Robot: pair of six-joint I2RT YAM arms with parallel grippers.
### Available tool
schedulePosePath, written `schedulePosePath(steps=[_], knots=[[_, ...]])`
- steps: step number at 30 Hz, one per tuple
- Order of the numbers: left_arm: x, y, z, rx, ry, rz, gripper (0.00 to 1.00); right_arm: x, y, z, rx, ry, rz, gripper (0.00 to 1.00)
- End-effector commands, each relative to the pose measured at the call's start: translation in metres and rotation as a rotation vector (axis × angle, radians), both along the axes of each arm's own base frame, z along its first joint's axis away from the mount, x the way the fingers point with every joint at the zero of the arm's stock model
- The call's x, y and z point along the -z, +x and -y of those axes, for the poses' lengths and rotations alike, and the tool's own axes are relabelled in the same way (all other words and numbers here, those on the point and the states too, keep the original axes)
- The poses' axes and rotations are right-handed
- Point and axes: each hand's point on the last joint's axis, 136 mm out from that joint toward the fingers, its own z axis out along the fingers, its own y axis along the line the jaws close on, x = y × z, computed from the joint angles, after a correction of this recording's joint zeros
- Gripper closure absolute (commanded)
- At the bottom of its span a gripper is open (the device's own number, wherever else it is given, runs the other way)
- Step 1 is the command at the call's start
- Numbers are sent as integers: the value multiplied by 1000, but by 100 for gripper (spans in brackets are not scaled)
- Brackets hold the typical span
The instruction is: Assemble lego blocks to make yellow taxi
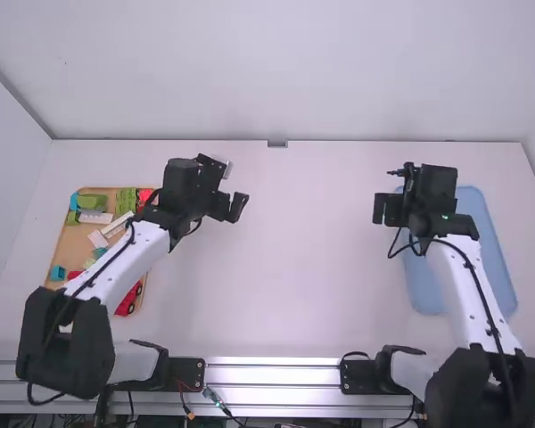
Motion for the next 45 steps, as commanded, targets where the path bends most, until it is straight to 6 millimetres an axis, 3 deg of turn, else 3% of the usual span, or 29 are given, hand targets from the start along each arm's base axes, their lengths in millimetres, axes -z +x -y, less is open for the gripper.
schedulePosePath(steps=[1, 3, 9, 13, 16, 20, 31, 45], knots=[[-36, -5, 0, -36, -59, 39, 1, -29, 2, -30, -62, 15, 77, 1], [-51, -11, -1, -46, -79, 60, 1, -37, -2, -48, -115, 17, 102, 1], [-59, -8, -40, -152, -26, 154, 8, -42, -5, -15, 20, 6, 170, 8], [-64, -9, -69, -247, -5, 210, 13, -46, -9, -13, 25, 6, 221, 13], [-59, -18, -100, -349, 27, 218, 19, -50, -14, -13, 25, 7, 276, 19], [-50, -34, -123, -438, 67, 223, 26, -55, -21, -13, 25, 8, 349, 26], [-15, -80, -127, -458, 79, 224, 48, -66, -43, -13, 24, 10, 573, 48], [54, -133, -127, -458, 79, 224, 81, 6, -89, -13, 24, 10, 573, 81]])
